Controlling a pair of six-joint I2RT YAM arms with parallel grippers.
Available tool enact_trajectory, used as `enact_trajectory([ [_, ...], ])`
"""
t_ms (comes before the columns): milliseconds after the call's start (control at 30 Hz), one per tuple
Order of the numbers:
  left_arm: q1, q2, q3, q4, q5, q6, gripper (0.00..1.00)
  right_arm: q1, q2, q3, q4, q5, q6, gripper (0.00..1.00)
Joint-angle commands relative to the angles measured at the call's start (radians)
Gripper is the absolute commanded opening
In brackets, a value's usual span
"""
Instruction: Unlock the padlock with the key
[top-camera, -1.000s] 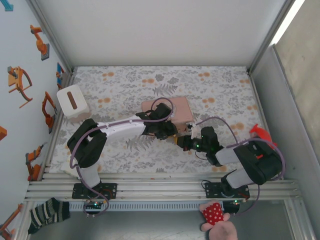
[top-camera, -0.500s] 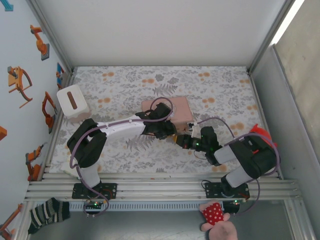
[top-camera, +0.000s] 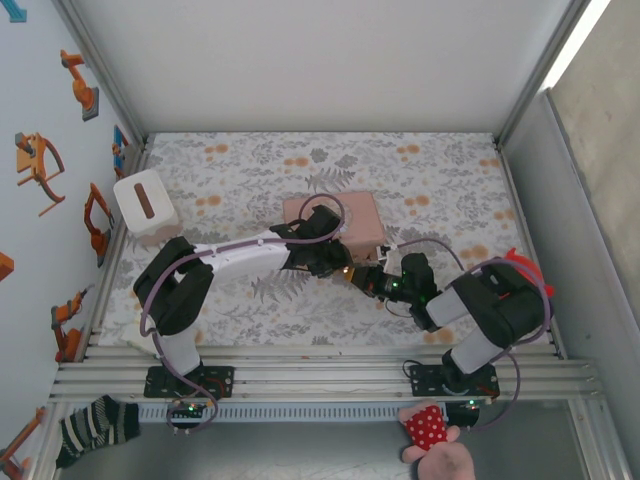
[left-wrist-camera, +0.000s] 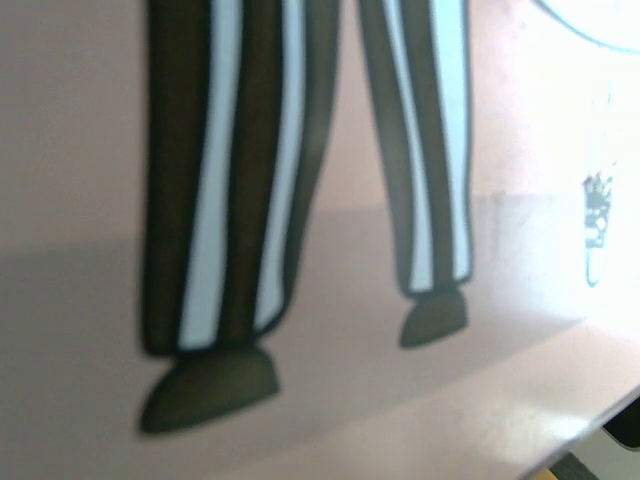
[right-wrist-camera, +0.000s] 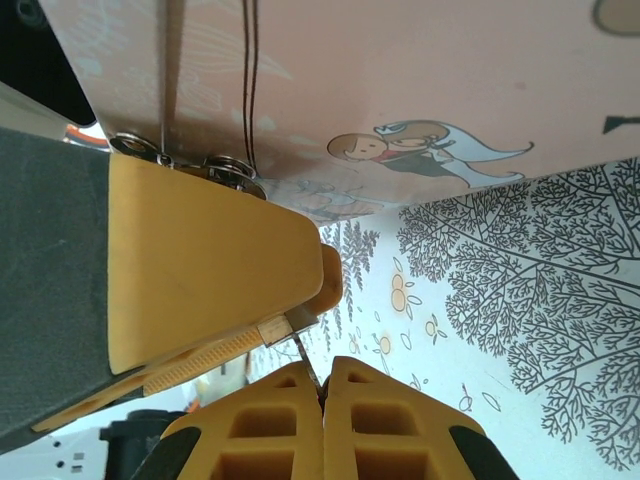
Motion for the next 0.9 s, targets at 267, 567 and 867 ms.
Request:
enact_trajectory([
  [267,-0.007,-0.072,-0.011,0.108,0.027,-0.016,0.10,-0.019,0.082,-0.004,0.239,0.053,0.221,0.00],
  [567,-0.007,-0.074,-0.019,0.118,0.025,-0.019,0.09,-0.034,0.045,-0.023,0.239,0.096,0.328,0.00],
  [867,-0.007,-0.066,-0.020,0.139,0.030,-0.020,0.09,-0.035,0.028,-0.008,0.231,0.109,0.322,0.00],
])
